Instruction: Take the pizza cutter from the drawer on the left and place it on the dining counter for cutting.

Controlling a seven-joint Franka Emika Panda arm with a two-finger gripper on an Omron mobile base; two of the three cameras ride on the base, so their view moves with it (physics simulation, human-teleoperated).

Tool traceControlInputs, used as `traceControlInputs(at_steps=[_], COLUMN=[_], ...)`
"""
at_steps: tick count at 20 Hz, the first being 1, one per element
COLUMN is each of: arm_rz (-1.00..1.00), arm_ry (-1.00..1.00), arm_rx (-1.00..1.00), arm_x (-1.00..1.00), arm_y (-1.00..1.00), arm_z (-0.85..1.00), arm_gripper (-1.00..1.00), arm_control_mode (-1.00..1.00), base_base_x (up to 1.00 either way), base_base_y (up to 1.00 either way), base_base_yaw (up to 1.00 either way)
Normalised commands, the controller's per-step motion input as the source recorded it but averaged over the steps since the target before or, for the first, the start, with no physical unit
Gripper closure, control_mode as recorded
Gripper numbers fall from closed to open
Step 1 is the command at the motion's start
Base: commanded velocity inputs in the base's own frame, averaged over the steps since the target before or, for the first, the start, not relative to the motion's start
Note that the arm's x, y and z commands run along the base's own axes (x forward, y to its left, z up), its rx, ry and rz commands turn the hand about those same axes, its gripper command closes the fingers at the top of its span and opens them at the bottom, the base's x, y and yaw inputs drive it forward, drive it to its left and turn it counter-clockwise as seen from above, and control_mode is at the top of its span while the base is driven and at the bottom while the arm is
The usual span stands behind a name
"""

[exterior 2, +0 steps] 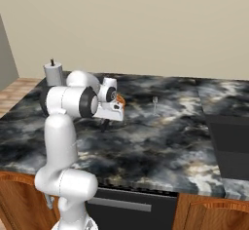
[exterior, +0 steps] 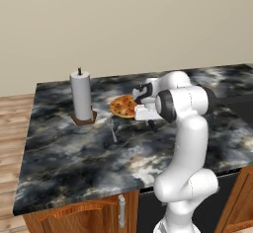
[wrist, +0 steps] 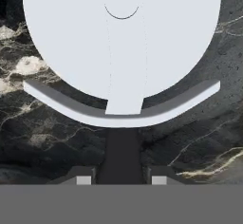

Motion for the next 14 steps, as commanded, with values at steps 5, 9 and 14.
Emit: traceControlInputs(at_steps=[5, 9, 14], arm_rz=[0.05, 0.03, 0.01], arm_ry=[-0.22, -0.23, -0.12], arm_rx=[0.00, 0.00, 0.00], arm_x=[-0.10, -0.06, 0.00], arm_y=[0.00, 0.00, 0.00], arm_z=[-0.36, -0.34, -0.30], arm_gripper=[1.00, 1.00, 1.00], arm_control_mode=[-1.00, -1.00, -1.00], base_base_x=[0.00, 0.00, 0.00], base_base_y=[0.00, 0.00, 0.00], base_base_yaw=[0.00, 0.00, 0.00])
